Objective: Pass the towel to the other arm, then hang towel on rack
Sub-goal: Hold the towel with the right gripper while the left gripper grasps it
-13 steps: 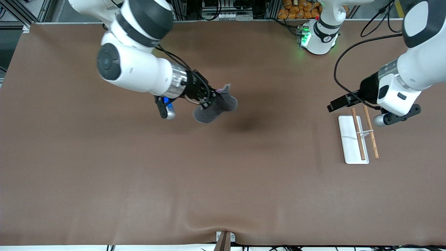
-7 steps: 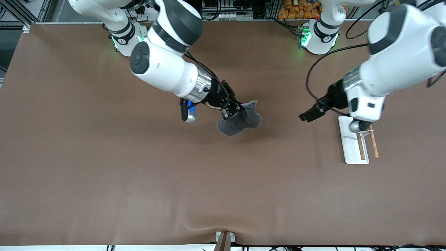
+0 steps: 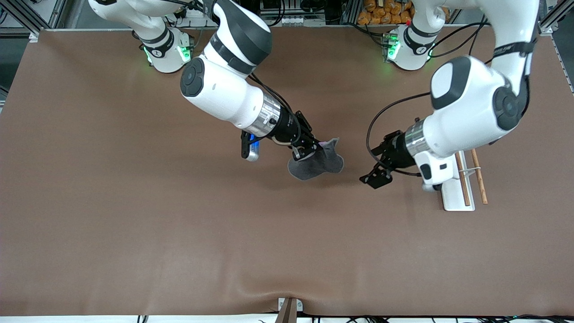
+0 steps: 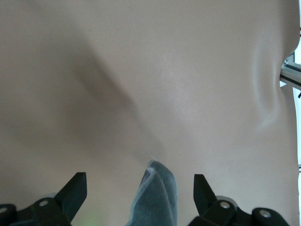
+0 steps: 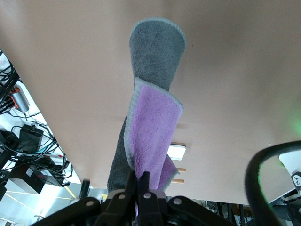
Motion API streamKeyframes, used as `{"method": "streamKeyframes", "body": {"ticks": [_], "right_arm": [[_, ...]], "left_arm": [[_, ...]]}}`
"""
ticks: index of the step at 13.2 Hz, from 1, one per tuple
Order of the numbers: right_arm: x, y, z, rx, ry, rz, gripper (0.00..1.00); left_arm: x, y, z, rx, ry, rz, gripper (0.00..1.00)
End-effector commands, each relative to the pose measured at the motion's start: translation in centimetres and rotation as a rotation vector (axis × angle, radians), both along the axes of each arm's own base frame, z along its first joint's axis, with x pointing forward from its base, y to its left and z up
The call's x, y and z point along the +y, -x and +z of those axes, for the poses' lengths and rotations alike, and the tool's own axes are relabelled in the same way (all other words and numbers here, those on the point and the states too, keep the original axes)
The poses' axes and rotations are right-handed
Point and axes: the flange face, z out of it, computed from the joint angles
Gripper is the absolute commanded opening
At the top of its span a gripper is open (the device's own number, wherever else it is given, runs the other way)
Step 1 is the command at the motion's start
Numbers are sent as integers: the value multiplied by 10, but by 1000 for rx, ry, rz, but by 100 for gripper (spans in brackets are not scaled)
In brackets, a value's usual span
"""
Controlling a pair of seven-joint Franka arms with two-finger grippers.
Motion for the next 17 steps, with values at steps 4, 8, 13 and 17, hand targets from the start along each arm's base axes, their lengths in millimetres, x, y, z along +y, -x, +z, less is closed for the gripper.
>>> {"method": "streamKeyframes", "body": {"ticks": [4, 8, 13, 17], "right_arm": [[2, -1, 6, 6, -20, -17, 0], [2, -2, 7, 4, -21, -19, 0], [2, -2, 7, 4, -21, -19, 0], [2, -2, 7, 5, -20, -18, 0]], "left_arm": [[-41, 2, -30, 79, 82, 46, 100], [-49, 4, -40, 100, 86, 41, 98], [-50, 5, -33, 109, 120, 56, 43], [-45, 3, -28, 95, 113, 53, 0]]}}
